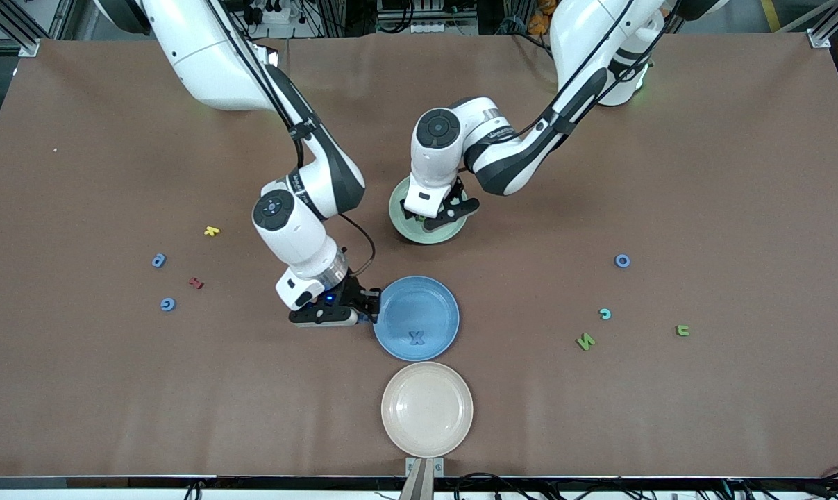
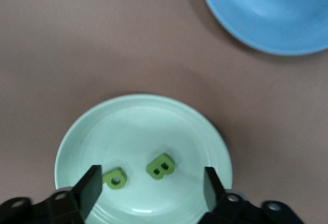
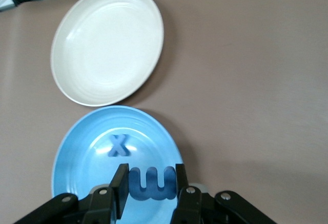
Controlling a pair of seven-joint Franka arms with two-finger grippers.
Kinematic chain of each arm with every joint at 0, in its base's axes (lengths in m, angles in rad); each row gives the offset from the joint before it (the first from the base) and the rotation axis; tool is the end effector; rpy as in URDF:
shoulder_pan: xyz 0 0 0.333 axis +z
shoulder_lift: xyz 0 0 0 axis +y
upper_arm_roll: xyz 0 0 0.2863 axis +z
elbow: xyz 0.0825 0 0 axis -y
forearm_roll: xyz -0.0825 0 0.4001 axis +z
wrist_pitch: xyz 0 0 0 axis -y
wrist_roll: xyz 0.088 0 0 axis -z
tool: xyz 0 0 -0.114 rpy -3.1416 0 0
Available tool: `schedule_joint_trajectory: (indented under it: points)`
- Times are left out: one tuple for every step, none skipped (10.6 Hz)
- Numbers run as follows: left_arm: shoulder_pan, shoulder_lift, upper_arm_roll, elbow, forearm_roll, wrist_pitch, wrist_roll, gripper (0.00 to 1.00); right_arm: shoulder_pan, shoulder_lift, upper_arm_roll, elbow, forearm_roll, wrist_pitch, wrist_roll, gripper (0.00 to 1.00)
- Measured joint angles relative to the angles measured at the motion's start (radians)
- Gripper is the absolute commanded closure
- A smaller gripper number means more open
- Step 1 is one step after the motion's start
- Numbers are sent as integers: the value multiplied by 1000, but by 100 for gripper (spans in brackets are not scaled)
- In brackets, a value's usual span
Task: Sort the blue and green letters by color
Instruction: 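Drop the green B on the green plate while the right gripper drops E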
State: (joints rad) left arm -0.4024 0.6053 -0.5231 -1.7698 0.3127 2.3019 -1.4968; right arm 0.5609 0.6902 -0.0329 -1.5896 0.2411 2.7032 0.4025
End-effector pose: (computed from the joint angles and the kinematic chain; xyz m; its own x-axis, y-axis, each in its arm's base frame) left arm 0.4165 -0.5090 0.2165 0.9025 0.4277 -0.0503 0.4294 -0.9025 0.0317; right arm 0.6325 0.3642 0.2353 0.9479 -0.1040 0.3010 -0.0083 -0.9529 -0.3030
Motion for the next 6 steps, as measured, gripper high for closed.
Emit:
schedule_joint_trajectory:
  points:
    - [24,-13,4,8,15,-1,29,0,1,24,15,10,0,52,0,80]
    - [67,-30,7,12,19,-7,103,0,1,47,29,16,0,92,5,74]
    - [120,-43,7,12,19,-14,186,0,2,67,44,25,0,113,15,70]
    - [168,-48,8,12,19,-20,269,0,3,82,60,39,0,119,33,61]
    - [209,-48,9,10,19,-25,351,0,4,92,78,52,0,120,57,1]
    - [253,-49,11,5,20,-43,456,0,6,98,94,62,0,120,83,0]
